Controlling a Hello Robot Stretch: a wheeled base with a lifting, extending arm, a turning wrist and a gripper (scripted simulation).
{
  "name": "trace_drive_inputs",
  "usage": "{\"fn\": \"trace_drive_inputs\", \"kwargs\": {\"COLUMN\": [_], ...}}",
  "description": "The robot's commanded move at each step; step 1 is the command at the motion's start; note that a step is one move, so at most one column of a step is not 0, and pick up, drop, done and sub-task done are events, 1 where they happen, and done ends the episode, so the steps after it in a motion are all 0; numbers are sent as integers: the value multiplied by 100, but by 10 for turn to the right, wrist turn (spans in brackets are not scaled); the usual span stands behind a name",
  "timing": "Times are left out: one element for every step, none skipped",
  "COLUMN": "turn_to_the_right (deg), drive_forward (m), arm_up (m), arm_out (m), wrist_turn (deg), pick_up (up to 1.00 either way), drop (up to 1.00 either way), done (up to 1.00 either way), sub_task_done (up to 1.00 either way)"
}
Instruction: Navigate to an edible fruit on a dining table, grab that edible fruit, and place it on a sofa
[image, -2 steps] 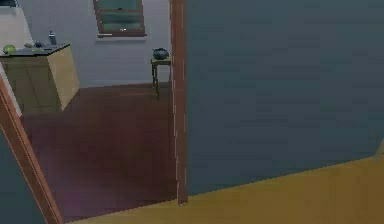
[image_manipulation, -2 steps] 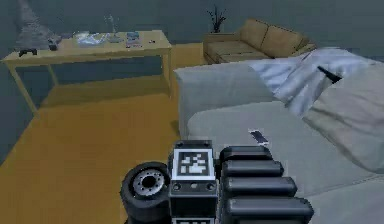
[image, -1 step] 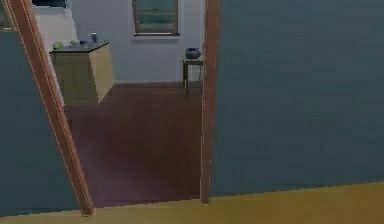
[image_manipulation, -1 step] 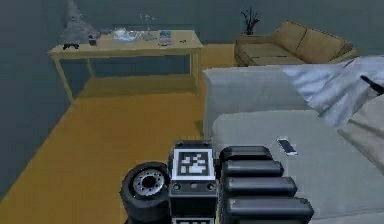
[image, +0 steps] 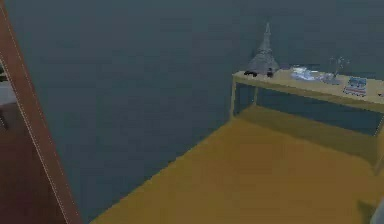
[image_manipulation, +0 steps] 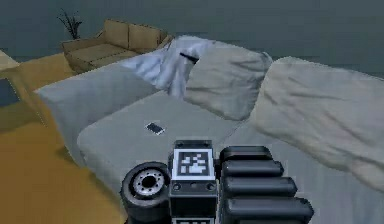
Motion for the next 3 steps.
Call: {"fn": "trace_drive_inputs", "kwargs": {"turn_to_the_right": [450, 300, -450], "drive_forward": [0, 0, 0], "arm_up": [0, 0, 0], "arm_out": [0, 0, 0], "wrist_turn": [0, 0, 0], "pick_up": [0, 0, 0], "drop": [0, 0, 0], "done": [0, 0, 0], "sub_task_done": [0, 0, 0]}}
